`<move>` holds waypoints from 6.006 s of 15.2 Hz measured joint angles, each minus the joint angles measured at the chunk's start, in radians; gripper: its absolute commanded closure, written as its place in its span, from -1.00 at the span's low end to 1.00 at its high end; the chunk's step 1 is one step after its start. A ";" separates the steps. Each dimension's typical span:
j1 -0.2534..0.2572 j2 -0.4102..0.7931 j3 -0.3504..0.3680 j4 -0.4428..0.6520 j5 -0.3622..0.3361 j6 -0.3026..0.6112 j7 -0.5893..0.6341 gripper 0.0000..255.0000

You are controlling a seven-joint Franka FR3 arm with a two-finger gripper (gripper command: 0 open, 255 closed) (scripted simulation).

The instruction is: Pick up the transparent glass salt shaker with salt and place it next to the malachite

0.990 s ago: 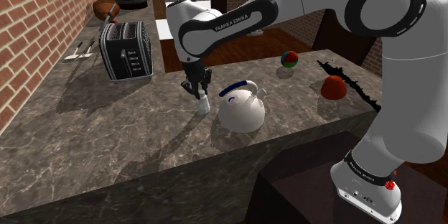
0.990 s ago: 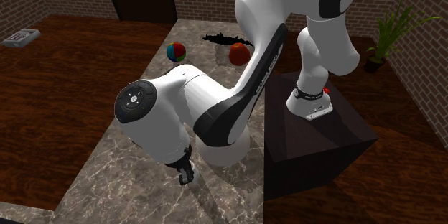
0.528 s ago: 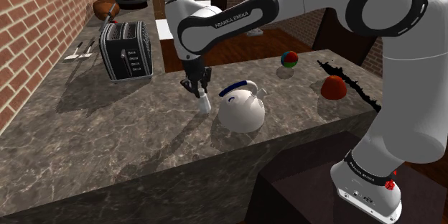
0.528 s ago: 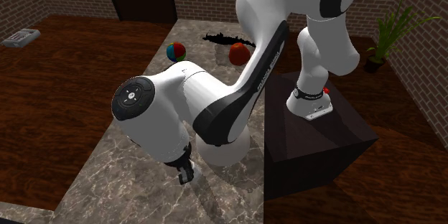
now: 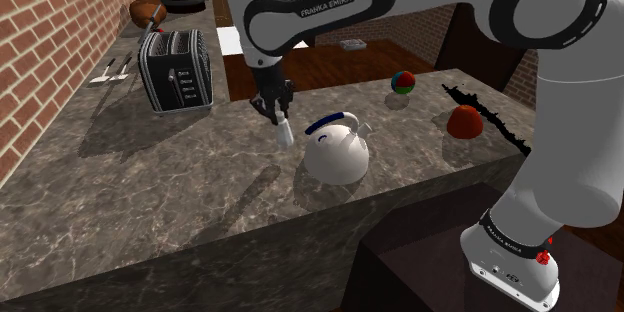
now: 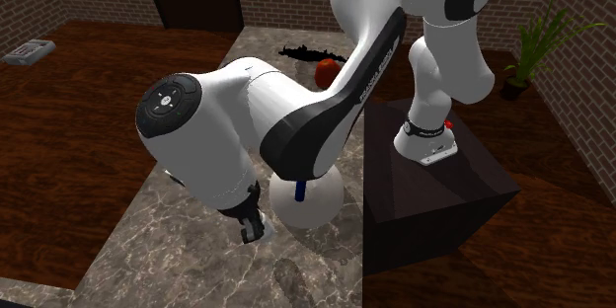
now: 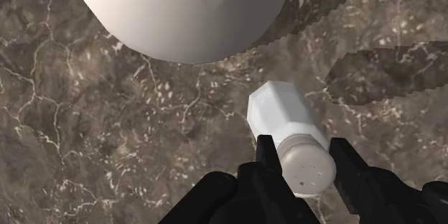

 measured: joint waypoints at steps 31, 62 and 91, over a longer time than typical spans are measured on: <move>-0.093 -0.204 -0.019 0.047 0.056 -0.231 -0.139 1.00; -0.447 -0.677 -0.408 -0.525 0.022 -0.048 -0.852 1.00; -0.517 -0.590 -0.518 -0.749 -0.020 0.284 -0.966 1.00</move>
